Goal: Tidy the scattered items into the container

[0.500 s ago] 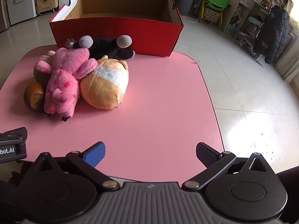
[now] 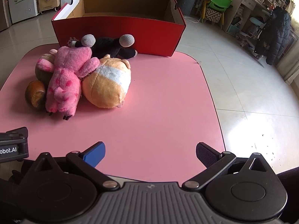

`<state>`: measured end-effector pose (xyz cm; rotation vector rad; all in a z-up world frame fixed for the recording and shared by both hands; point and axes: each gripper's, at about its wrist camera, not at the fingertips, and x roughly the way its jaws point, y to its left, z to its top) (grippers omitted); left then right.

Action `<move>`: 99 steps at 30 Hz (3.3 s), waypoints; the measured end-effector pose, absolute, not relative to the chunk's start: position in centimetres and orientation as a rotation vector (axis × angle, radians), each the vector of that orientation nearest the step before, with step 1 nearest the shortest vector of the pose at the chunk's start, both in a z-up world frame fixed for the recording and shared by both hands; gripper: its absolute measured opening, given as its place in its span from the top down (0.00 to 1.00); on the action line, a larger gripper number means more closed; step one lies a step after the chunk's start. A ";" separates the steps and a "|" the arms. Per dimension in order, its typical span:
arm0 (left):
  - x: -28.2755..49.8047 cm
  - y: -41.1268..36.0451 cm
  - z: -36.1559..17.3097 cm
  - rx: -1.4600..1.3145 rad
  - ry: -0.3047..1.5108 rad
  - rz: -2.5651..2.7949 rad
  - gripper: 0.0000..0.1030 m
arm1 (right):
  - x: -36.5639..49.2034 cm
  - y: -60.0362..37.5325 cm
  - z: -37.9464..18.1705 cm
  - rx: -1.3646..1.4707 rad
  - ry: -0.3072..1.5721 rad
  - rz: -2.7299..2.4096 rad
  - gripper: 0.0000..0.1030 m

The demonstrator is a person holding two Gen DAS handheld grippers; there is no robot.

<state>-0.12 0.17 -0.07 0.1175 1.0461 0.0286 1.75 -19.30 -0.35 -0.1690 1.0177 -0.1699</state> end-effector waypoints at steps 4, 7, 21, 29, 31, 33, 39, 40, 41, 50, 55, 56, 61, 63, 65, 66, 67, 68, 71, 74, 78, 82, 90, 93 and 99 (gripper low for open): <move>0.0 0.2 -0.2 0.122 1.050 0.027 0.00 | 1.7 -19.3 -0.3 -0.164 1.019 -0.173 0.00; 0.0 0.2 -0.1 0.121 1.052 0.029 0.00 | 1.8 -19.2 -0.3 -0.162 1.020 -0.174 0.00; -0.1 0.2 -0.2 0.110 1.058 0.045 0.00 | 1.7 -19.1 -0.4 -0.157 1.021 -0.178 0.00; -0.1 0.2 -0.3 0.106 1.062 0.052 0.00 | 1.9 -19.2 -0.5 -0.152 1.024 -0.175 0.00; -0.1 0.1 -0.4 0.115 1.065 0.045 0.00 | 1.9 -19.2 -0.5 -0.149 1.025 -0.173 0.00; -0.1 -0.1 -0.4 0.121 1.065 0.045 0.00 | 1.9 -19.2 -0.5 -0.146 1.027 -0.171 0.00; -0.1 -0.1 -0.5 0.117 1.069 0.042 0.00 | 2.0 -19.4 -0.6 -0.130 1.034 -0.166 0.00; 0.0 -0.2 -0.5 0.119 1.069 0.039 0.00 | 2.0 -19.5 -0.6 -0.123 1.037 -0.165 0.00; 0.0 -0.3 -0.5 0.124 1.067 0.036 0.00 | 2.1 -19.5 -0.6 -0.117 1.039 -0.165 0.00; 0.8 -0.3 -0.2 0.123 1.065 0.017 0.00 | 2.4 -19.6 -0.7 -0.102 1.031 -0.158 0.00; 1.2 0.0 -0.6 0.112 1.079 0.034 0.00 | 2.6 -19.6 -0.9 -0.103 1.035 -0.158 0.00; 1.2 0.0 -0.7 0.108 1.085 0.034 0.00 | 2.6 -19.6 -0.9 -0.101 1.037 -0.156 0.00; 1.1 -0.3 -0.9 0.114 1.089 0.026 0.00 | 2.6 -19.5 -1.2 -0.104 1.041 -0.149 0.00; 1.1 -0.3 -0.8 0.110 1.089 0.019 0.00 | 2.6 -19.5 -1.2 -0.102 1.043 -0.143 0.00; 1.1 -0.3 -0.8 0.102 1.089 0.014 0.00 | 2.6 -19.4 -1.2 -0.100 1.041 -0.142 0.00; 1.0 -0.2 -0.7 0.094 1.090 0.011 0.00 | 2.6 -19.4 -1.2 -0.099 1.039 -0.141 0.00; 1.0 -0.2 -0.7 0.087 1.090 0.009 0.00 | 2.6 -19.4 -1.2 -0.099 1.037 -0.139 0.00; 1.0 -0.1 -0.7 0.082 1.091 0.008 0.00 | 2.6 -19.4 -1.2 -0.098 1.037 -0.135 0.00; 1.0 -0.2 -0.8 0.085 1.094 0.012 0.00 | 2.6 -19.3 -1.2 -0.097 1.039 -0.130 0.00; 1.0 -0.3 -0.8 0.088 1.095 0.013 0.00 | 2.6 -19.4 -1.2 -0.084 1.042 -0.128 0.00; 1.1 -0.3 -0.8 0.086 1.096 0.016 0.00 | 2.7 -19.5 -1.2 -0.075 1.046 -0.126 0.00; 1.1 -0.2 -0.8 0.085 1.098 0.020 0.00 | 2.7 -19.7 -1.2 -0.055 1.048 -0.120 0.02; 1.3 -0.2 -0.9 0.087 1.097 0.022 0.00 | 2.7 -19.8 -1.2 -0.047 1.049 -0.117 0.07; 1.4 -0.3 -1.0 0.087 1.100 0.023 0.00 | 2.8 -19.8 -1.2 -0.046 1.050 -0.116 0.07; 1.4 -0.2 -1.1 0.084 1.110 0.024 0.00 | 2.8 -19.9 -1.3 -0.042 1.051 -0.114 0.07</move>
